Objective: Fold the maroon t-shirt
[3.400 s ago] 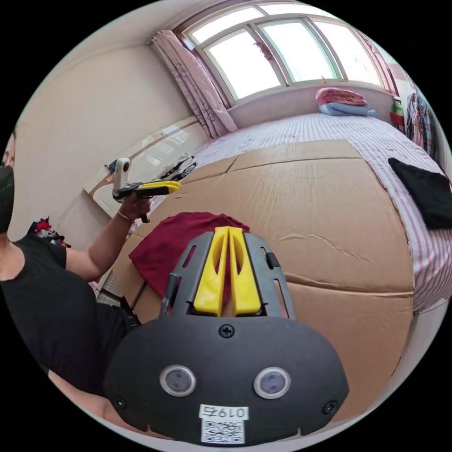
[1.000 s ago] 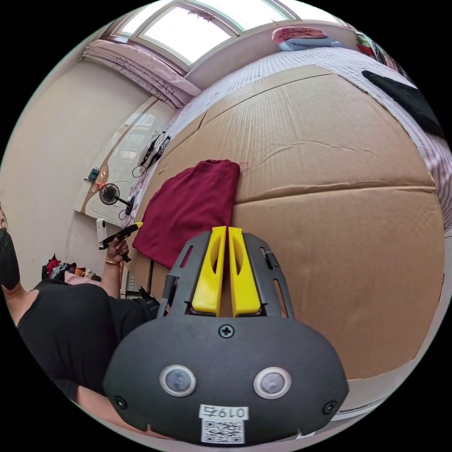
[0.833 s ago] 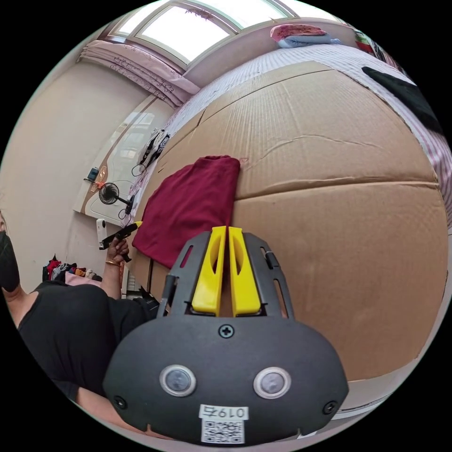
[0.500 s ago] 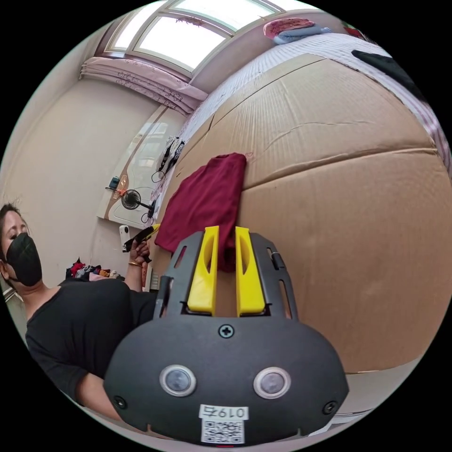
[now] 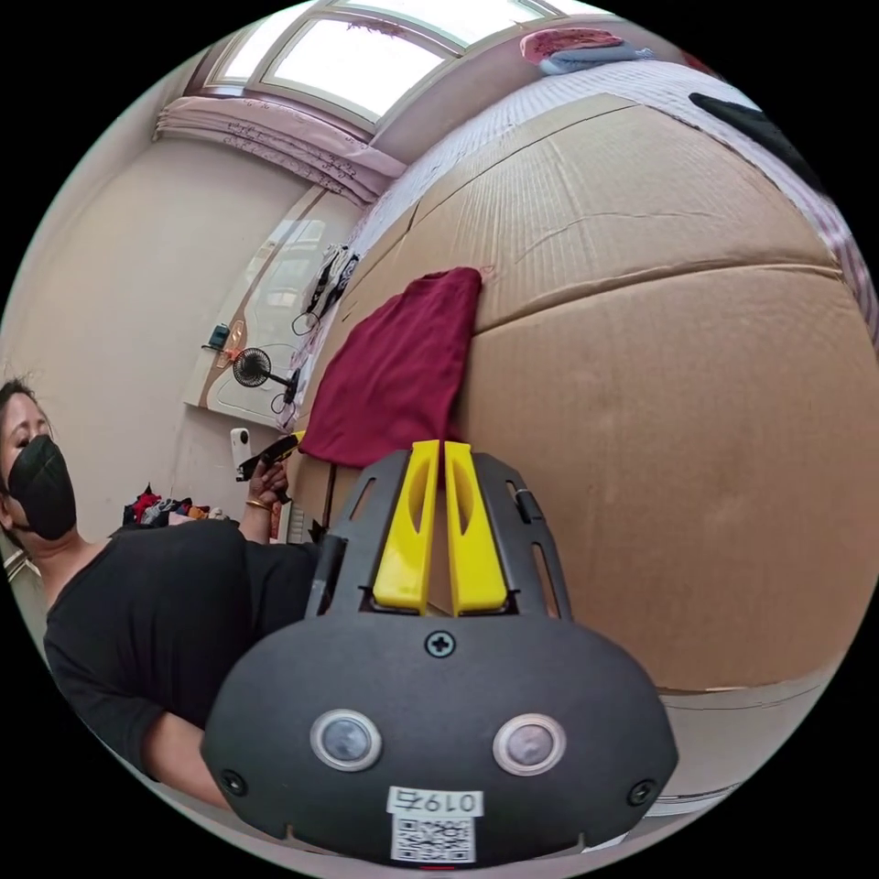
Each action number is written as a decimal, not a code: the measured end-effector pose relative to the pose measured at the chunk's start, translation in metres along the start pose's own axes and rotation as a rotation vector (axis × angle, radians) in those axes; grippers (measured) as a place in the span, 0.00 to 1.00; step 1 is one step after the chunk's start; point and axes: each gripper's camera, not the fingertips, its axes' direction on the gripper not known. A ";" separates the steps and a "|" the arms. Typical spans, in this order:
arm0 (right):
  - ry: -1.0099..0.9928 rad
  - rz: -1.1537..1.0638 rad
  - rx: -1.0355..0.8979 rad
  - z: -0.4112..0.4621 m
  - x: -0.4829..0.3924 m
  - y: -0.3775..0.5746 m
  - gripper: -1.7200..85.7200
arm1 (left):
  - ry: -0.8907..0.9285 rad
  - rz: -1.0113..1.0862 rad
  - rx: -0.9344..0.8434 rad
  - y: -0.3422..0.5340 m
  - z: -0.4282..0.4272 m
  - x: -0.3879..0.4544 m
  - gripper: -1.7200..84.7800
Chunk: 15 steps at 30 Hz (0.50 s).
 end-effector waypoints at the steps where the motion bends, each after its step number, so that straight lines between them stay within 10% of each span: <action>1: 0.005 0.002 -0.001 -0.003 0.004 0.001 0.01 | -0.006 0.001 -0.001 0.000 -0.001 -0.001 0.04; 15: -0.095 -0.035 0.033 -0.020 0.074 0.015 0.08 | 0.088 -0.052 0.026 0.013 -0.009 -0.015 0.05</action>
